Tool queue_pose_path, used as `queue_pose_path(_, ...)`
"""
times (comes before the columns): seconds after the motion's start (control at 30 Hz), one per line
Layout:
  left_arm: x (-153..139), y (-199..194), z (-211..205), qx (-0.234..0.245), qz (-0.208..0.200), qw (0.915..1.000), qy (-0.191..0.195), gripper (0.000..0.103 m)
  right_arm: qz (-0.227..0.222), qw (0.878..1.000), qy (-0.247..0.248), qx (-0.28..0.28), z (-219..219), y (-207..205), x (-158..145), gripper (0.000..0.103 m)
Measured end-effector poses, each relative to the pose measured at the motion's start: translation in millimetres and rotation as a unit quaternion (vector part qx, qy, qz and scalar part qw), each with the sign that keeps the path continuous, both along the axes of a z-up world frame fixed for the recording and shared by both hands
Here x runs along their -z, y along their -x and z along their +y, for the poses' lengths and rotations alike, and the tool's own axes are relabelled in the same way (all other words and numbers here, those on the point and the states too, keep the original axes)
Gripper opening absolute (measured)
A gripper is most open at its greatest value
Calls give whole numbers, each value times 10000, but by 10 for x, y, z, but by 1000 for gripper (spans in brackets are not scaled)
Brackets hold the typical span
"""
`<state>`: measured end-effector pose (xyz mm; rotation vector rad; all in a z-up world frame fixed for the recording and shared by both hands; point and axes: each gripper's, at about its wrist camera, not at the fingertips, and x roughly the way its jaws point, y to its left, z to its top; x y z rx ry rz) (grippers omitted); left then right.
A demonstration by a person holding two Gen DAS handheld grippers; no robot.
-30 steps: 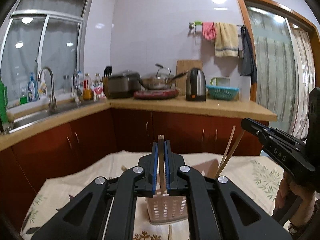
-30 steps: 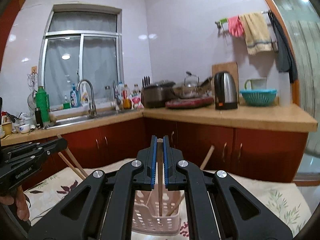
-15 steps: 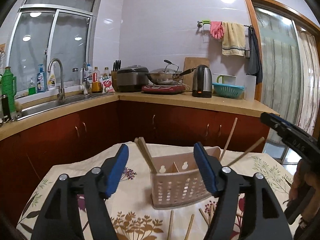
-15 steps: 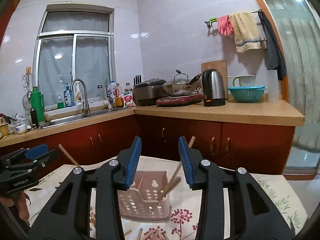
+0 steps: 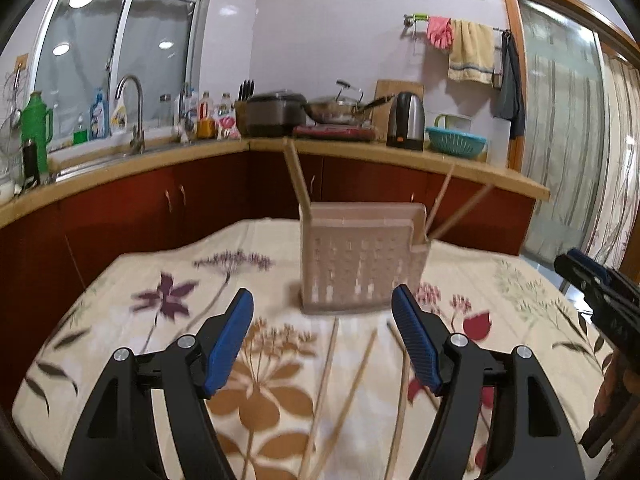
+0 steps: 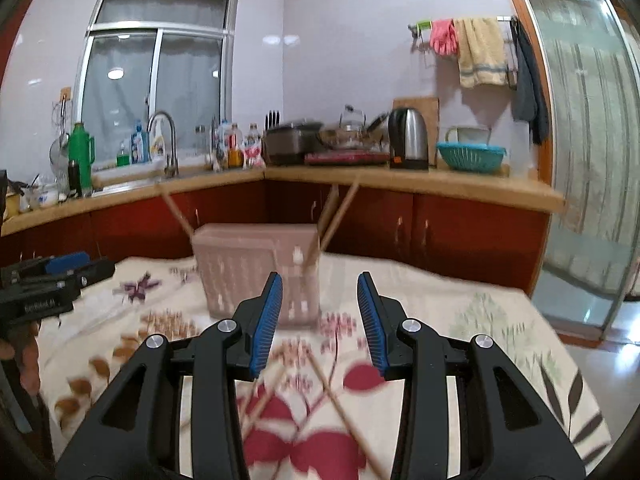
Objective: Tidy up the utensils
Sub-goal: 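Open the left tool to release its chopstick while the right tool opens too, then lower both tools to the chopsticks and close each on one chopstick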
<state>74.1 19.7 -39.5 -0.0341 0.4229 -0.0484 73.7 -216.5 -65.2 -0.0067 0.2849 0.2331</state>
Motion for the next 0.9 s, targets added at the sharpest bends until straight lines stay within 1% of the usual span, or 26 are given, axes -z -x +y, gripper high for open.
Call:
queue_pose_path(0.13, 189, 154, -44, -5, 168, 9999, -25, 70, 264, 9996, -24, 98, -112, 168, 258, 38)
queue_pose_path(0.3, 390, 290, -109, 15, 339, 9993, -138, 70, 559, 9981, 27, 242, -249, 252, 520, 38)
queue_pose_path(0.63, 717, 376, -240, 152, 711, 9970, -265, 70, 1215, 9910, 87, 562, -463, 245, 983, 37)
queue_pose_path(0.8, 840, 376, -299, 222, 861, 9957, -275, 70, 1452, 9869, 121, 689, -528, 222, 1133, 36)
queue_pose_path(0.83, 865, 376, -315, 239, 889, 9953, -286, 70, 1487, 9863, 130, 702, -535, 216, 1156, 36)
queue_pose_path(0.9, 906, 374, -340, 269, 936, 9948, -306, 70, 1568, 9851, 165, 693, -532, 200, 1193, 29)
